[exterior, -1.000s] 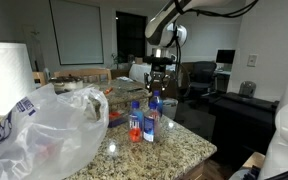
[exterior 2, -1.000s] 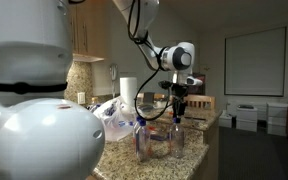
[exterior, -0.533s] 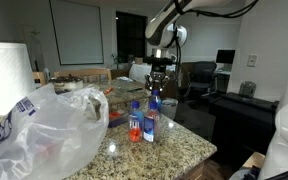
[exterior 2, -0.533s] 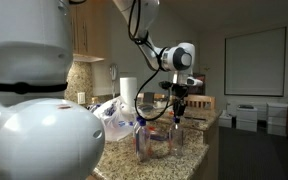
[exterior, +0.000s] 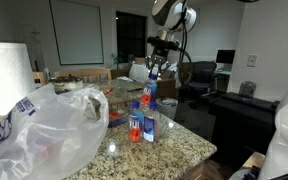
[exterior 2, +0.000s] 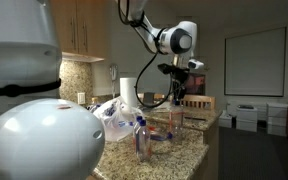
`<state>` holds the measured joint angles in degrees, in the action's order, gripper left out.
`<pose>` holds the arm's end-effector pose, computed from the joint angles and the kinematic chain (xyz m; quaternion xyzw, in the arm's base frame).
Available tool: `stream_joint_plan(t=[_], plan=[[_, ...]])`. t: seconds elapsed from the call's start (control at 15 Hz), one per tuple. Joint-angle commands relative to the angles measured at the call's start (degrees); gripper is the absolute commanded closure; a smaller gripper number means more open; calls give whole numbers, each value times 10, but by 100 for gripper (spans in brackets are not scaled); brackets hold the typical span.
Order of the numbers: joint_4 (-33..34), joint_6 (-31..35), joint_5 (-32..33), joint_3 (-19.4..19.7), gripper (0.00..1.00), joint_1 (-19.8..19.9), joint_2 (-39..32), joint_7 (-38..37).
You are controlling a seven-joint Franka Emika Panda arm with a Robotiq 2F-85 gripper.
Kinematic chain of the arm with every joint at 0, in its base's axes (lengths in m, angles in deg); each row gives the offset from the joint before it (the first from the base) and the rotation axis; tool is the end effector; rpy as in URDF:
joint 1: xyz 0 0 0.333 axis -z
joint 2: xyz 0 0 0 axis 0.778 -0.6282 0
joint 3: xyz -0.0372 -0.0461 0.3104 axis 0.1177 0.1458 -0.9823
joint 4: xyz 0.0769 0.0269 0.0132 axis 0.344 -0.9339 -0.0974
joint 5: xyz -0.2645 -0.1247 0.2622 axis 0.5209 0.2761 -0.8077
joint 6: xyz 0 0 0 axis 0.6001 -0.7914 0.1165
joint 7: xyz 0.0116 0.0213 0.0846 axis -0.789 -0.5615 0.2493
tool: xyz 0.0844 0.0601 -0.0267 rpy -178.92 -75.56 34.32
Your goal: Put five plastic bottles inside the white plastic bag
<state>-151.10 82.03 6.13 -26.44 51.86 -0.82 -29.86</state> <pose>0.5100 -0.0405 0.4797 -0.8989 0.4166 -0.0272 0.1328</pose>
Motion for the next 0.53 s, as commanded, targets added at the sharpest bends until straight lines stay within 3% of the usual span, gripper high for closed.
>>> stream_joint_plan(t=[0.0, 0.47], plan=[[16, 14, -84, -1, 87, 0, 28, 92], [136, 0, -297, -32, 87, -49, -70, 243]])
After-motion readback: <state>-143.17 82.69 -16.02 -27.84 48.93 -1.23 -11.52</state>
